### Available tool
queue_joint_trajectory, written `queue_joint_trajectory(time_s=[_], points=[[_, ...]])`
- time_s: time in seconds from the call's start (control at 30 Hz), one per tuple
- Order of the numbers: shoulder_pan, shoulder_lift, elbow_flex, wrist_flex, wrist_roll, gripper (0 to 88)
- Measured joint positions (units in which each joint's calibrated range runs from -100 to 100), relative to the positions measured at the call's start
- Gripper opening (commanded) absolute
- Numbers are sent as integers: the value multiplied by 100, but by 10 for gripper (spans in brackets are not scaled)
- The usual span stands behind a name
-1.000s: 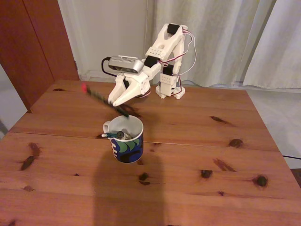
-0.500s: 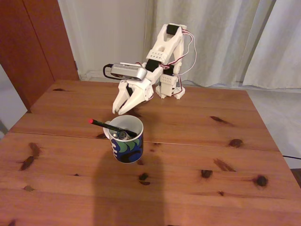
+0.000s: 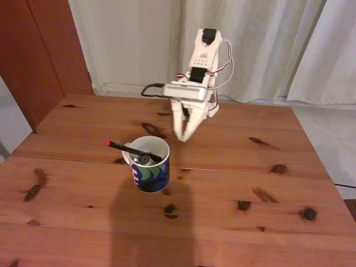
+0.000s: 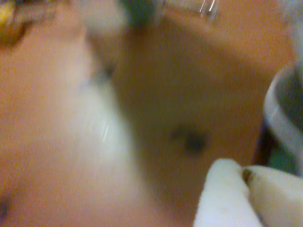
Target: Clean up the desk and place the pens and markers into the cup
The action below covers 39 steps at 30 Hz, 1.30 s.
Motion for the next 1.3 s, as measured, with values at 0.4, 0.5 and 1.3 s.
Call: queue_joint_trajectory(time_s=[0.4, 0.5, 1.3], points=[[-851, -2890, 1486, 4131, 98, 5], [-983, -3517, 1885, 4679, 132, 5], [-1724, -5661, 2573, 7151, 283, 9]])
